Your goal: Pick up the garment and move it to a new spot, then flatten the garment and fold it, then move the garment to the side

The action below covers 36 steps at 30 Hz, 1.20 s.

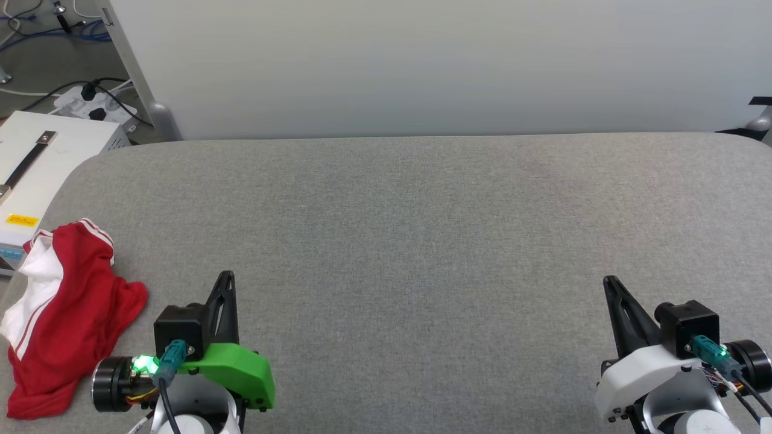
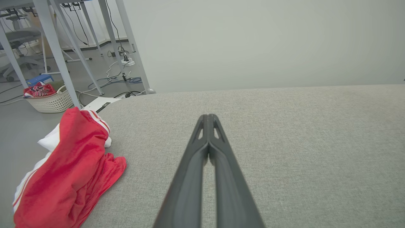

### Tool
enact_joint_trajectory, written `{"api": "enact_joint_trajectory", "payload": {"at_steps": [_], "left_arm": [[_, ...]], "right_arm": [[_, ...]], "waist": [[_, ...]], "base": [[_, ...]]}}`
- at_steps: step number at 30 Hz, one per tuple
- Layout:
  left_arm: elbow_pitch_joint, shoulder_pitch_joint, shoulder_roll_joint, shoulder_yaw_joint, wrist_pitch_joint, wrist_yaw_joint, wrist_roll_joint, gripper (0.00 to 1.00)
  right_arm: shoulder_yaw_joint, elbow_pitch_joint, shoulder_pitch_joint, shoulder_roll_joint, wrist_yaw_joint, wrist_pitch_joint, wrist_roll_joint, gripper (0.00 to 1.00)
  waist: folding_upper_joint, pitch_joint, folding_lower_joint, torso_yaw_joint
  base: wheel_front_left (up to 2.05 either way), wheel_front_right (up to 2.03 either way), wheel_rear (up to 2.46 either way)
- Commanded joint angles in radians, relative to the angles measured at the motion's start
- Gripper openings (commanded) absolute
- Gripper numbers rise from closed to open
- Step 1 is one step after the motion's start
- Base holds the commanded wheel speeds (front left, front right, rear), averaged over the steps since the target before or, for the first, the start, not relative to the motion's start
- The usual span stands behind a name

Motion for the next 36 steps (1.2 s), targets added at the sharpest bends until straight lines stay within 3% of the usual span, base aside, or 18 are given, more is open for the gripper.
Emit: {"api": "enact_joint_trajectory", "payload": {"at_steps": [1,32,33,36], "left_arm": [[-0.002,0.001,-0.005,0.0,-0.001,0.004,0.009,0.0],[-0.002,0.001,-0.005,0.0,-0.001,0.004,0.009,0.0],[0.0,0.0,0.0,0.0,0.0,0.0,0.0,1.0],[0.001,0.0,0.0,-0.001,-0.002,-0.001,-0.003,1.0]], "right_arm": [[0.0,0.002,-0.016,-0.001,-0.001,0.003,-0.01,0.0],[0.0,0.002,-0.016,-0.001,-0.001,0.003,-0.01,0.0],[0.0,0.0,0.0,0.0,0.0,0.0,0.0,1.0],[0.0,0.0,0.0,0.0,0.0,-0.002,0.001,1.0]], "waist": [[0.0,0.0,0.0,0.0],[0.0,0.0,0.0,0.0],[0.0,0.0,0.0,0.0],[0.0,0.0,0.0,0.0]], "base": [[0.0,0.0,0.0],[0.0,0.0,0.0],[0.0,0.0,0.0],[0.0,0.0,0.0]]}}
